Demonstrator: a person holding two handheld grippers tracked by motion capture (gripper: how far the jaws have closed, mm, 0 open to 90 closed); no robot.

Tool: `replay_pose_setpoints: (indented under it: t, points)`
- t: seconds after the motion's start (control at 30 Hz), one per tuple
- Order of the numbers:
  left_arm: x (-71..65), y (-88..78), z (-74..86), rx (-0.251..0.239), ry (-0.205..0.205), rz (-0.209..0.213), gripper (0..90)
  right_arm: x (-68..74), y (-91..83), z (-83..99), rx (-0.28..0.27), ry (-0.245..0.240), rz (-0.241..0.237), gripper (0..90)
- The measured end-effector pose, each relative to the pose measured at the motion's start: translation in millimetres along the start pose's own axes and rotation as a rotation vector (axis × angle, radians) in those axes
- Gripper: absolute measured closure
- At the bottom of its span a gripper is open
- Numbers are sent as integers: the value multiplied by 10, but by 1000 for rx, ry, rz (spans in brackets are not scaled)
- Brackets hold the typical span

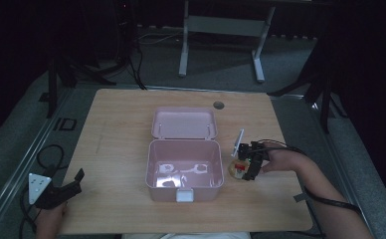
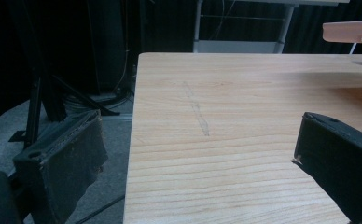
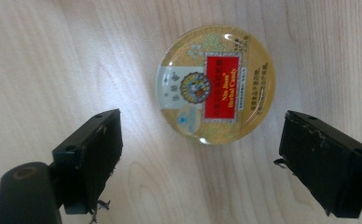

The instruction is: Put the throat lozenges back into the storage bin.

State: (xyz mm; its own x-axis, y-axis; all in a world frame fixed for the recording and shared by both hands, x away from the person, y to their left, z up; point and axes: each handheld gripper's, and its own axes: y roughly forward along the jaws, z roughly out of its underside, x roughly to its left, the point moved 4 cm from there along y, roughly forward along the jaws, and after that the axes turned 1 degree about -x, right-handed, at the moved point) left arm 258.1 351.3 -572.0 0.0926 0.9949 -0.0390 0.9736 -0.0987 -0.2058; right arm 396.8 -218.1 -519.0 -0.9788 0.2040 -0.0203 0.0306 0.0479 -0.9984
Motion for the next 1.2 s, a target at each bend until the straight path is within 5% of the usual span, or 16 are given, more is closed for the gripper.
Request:
replay_pose_setpoints:
  t: [0.27, 0.73, 1.2]
  points:
    - [-3, 0, 0, -1, 0, 3, 25, -41, 139, -132, 47, -49, -5, 131]
    - [-7, 1, 0, -2, 3, 3, 25, -133, 348, -206, 91, -62, -21, 149]
    - [-7, 2, 0, 1, 3, 2, 24, -100, 272, -229, 78, -106, -16, 199]
